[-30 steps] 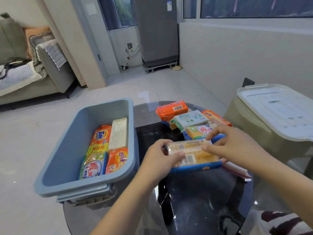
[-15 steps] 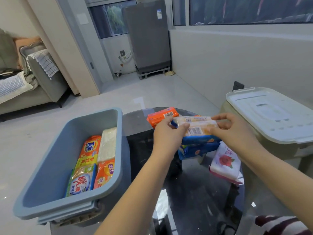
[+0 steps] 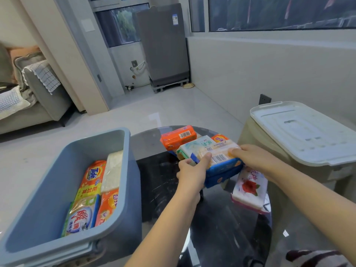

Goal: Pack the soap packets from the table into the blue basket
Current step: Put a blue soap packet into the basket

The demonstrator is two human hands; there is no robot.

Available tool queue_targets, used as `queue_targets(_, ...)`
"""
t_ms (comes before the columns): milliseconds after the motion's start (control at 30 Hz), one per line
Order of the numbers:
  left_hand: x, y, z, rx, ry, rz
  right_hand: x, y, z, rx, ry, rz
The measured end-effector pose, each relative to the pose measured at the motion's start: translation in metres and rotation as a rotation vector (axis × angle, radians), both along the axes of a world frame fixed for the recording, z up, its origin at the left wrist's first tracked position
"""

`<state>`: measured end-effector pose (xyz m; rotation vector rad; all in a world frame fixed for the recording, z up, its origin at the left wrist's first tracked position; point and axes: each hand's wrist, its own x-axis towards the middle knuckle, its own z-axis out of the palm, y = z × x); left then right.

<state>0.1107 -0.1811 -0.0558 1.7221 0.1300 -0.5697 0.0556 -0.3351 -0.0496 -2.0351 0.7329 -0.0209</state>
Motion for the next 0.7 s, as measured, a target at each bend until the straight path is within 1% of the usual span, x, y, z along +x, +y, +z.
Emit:
queue_targets(33, -0.001, 0.0, -0.001, -0.045, 0.026, 0.007, 0.0, 0.002, 0.001, 0.0, -0.01, 0.002)
queue_targets(133, -0.001, 0.002, -0.001, -0.12, 0.023, 0.016, -0.002, 0.007, 0.004, -0.005, -0.063, -0.012)
queue_targets(333, -0.003, 0.026, 0.016, -0.16, -0.006, -0.043, -0.01, 0.025, 0.02, -0.044, -0.212, -0.003)
queue_targets(433, -0.008, 0.042, 0.035, -0.188, -0.046, -0.115, -0.012, 0.038, 0.034, 0.052, -0.37, -0.03)
queue_targets(533, -0.013, 0.059, 0.058, -0.283, -0.091, -0.224, -0.009, 0.052, 0.049, 0.173, -0.505, -0.052)
queue_targets(633, -0.016, 0.078, 0.077, -0.333, -0.108, -0.278, -0.002, 0.067, 0.062, 0.294, -0.577, -0.022)
queue_targets(700, -0.013, 0.092, 0.088, -0.336, -0.089, -0.278, 0.003, 0.076, 0.067, 0.326, -0.599, 0.019)
